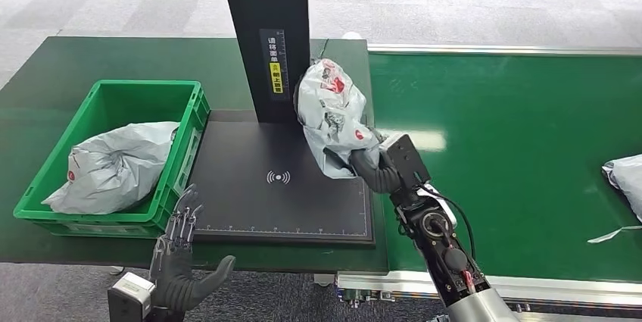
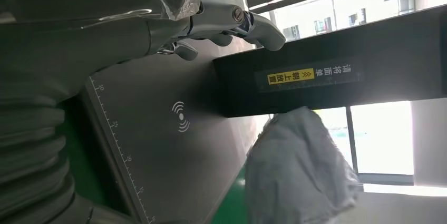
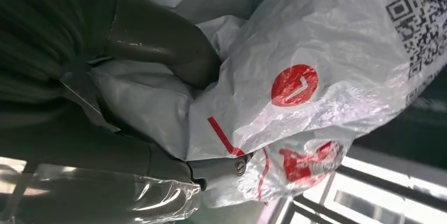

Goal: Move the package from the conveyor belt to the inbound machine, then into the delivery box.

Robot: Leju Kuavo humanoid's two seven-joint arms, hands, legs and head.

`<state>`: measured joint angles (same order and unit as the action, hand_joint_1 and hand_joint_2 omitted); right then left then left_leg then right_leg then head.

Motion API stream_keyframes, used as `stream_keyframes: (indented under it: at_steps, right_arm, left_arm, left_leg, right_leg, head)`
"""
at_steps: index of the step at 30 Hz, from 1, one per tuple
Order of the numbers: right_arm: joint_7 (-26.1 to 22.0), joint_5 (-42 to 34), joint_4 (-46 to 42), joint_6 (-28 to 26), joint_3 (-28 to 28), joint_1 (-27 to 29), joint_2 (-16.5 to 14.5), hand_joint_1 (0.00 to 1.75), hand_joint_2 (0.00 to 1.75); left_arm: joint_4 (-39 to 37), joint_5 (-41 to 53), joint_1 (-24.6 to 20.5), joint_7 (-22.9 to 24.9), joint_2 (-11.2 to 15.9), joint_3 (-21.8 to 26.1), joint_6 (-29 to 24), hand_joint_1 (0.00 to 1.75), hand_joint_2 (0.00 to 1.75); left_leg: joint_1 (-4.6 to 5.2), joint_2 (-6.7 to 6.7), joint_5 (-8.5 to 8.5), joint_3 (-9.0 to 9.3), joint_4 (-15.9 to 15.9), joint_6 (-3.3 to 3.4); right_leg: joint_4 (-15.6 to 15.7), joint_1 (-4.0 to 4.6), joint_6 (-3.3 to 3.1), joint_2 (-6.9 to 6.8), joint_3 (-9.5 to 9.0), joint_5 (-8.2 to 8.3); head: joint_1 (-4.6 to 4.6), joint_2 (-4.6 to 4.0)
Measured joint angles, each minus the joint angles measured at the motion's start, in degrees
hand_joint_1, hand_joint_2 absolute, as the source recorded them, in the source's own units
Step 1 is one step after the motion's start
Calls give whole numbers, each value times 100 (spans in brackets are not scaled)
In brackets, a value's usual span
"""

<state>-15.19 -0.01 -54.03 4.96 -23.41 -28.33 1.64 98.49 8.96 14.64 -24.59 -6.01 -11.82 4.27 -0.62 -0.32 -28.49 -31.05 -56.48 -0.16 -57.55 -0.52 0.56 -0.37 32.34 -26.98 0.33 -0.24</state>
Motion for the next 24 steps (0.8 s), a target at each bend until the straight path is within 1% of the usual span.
stream_keyframes:
  at_steps: [4,10,14,18,24]
  right_arm:
    - [208,203,281,161,-342,-111,107,175,175]
    - [695,953,778,462,-980,-375,251,175,175]
    - [694,1126,1038,642,-1295,-494,315,175,175]
    - [523,1037,1165,799,-1408,-563,350,0,175]
    - [49,436,1182,894,-1322,-520,379,0,175]
  left_arm:
    - [0,-1,-7,25,18,-11,6,0,175]
    - [-27,4,-67,85,36,-47,52,0,175]
    - [-80,10,-119,110,43,-72,101,0,175]
    - [-143,10,-168,115,56,-95,104,0,175]
    - [-221,-11,-187,90,71,-98,89,0,175]
  left_leg:
    - [0,0,0,0,0,0]
    - [-1,0,0,1,0,-1]
    - [-1,0,0,2,0,-1]
    - [0,1,0,2,0,0]
    - [-1,1,0,2,-1,0]
  right_leg:
    - [0,0,0,1,2,0]
    - [0,1,0,2,3,1]
    - [0,1,0,3,3,1]
    - [0,0,0,3,2,1]
    - [0,1,0,3,4,1]
  head:
    - [-1,0]
    - [-2,0]
    - [-1,0]
    - [-1,0]
    - [-2,0]
